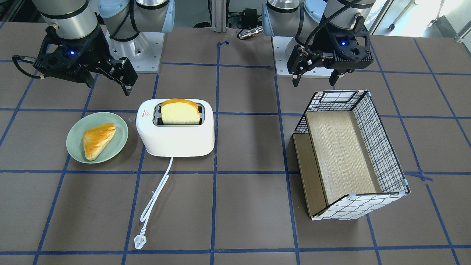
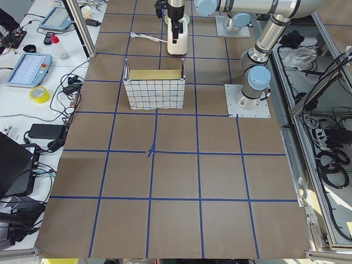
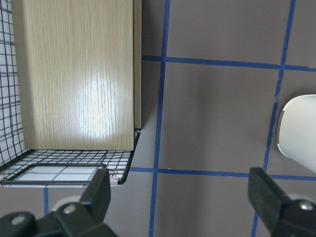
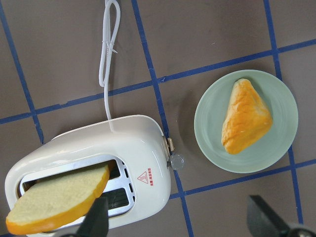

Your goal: Press toaster with right arm

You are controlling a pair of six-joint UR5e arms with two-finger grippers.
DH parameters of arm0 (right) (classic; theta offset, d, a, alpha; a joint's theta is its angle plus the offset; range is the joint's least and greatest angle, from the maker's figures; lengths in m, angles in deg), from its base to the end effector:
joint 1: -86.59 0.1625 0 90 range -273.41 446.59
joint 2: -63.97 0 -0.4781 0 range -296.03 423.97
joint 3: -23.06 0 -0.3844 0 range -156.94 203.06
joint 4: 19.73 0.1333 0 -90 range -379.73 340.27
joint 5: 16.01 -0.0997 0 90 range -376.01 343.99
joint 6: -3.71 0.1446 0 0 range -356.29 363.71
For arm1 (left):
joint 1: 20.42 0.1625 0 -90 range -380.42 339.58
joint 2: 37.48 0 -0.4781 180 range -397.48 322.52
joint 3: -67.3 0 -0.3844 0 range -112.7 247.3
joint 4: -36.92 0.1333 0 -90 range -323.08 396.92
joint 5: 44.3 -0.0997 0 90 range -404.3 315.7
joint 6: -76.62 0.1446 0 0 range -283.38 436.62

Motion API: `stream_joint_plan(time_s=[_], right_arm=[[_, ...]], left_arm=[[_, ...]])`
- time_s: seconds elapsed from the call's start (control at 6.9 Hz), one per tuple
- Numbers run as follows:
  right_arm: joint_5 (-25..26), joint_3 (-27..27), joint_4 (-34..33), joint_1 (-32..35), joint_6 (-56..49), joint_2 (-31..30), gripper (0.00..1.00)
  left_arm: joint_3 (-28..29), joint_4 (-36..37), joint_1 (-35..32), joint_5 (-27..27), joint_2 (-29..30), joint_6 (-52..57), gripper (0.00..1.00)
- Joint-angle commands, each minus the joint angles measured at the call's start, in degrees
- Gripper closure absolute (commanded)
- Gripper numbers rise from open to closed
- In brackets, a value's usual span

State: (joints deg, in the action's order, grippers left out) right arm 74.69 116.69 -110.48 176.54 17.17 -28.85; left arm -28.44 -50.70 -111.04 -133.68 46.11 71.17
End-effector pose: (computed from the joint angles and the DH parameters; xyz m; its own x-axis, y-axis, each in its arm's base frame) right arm 0.1311 -0.4605 0.4899 -0.9723 0.2336 0.0121 0.2336 0.9723 -0.0018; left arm -0.1396 -0.4368 0.5030 -0.9964 -0.0835 0.0158 -0.0842 0.9951 -0.0519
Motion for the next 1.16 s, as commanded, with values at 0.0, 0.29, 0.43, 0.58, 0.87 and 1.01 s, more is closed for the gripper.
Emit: stream_joint_plan(time_s=[0.0,0.29,0.43,0.58,0.87,1.01], right_arm=[[0.2,0.1,0.3,0.0,0.0,0.0,0.00],[0.4,0.2,0.3,0.0,0.0,0.0,0.00],[0.4,0.2,0.0,0.0,0.0,0.0,0.02],[0.3,0.2,-0.1,-0.1,-0.6,0.0,0.22],[-0.1,0.2,-0.1,-0.1,-0.5,0.0,0.86],[-0.1,0.3,-0.1,-0.3,-0.4,0.1,1.00]], left_arm=[[-0.1,0.0,0.0,0.0,0.0,0.0,0.00],[-0.1,0.0,0.0,0.1,0.0,0.0,0.00],[-0.1,0.0,0.0,0.0,0.0,0.0,0.00],[-0.1,0.0,0.0,0.0,0.0,0.0,0.00],[0.0,0.0,0.0,0.0,0.0,0.0,0.00],[-0.1,0.0,0.0,0.1,0.0,0.0,0.00]])
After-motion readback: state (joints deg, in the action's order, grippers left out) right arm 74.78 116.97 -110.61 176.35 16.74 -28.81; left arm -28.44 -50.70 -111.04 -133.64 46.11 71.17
